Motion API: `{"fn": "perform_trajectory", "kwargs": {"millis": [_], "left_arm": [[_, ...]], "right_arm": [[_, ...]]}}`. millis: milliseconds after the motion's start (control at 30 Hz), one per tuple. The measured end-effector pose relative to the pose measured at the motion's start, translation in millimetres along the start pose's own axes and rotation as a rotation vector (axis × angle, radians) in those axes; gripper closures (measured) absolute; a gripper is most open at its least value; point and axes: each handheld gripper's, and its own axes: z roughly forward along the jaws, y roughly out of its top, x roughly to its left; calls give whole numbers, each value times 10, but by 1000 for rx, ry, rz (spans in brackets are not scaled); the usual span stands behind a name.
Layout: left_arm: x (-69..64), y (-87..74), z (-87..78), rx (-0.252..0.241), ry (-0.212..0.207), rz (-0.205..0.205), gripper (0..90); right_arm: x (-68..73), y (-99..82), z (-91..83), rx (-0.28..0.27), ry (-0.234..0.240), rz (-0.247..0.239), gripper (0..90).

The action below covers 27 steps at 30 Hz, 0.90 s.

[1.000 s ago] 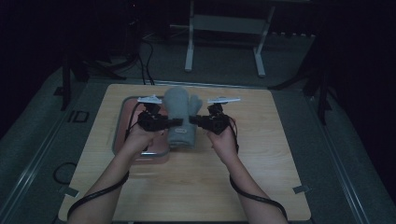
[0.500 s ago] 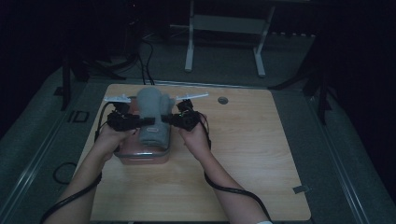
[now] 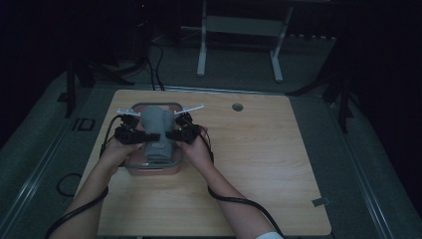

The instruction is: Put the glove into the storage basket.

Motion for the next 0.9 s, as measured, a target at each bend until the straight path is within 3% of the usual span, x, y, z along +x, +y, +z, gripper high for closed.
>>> {"fn": "perform_trajectory", "kwargs": {"millis": [133,333,433,533,600,733,833,900], "left_arm": [[13,7,106,60,23,-5,750],[-24,35,238,168,102,-9,748],[-8,39,260,189,103,-30,746],[-7,40,275,207,103,-26,740],[-14,36,306,238,107,-26,739],[-27,43,331,262,124,-21,708],[-64,43,339,268,155,15,613],[-73,45,336,266,184,19,546]], "right_arm": [[8,-13,93,49,-52,-22,806],[35,-26,235,121,-118,-39,806],[92,-26,282,148,-162,-70,793],[117,-23,284,164,-185,-97,766],[190,-16,231,170,-221,-151,707],[272,12,90,129,-222,-194,611],[268,41,-60,80,-171,-175,554],[230,52,-157,69,-141,-154,468]]}}
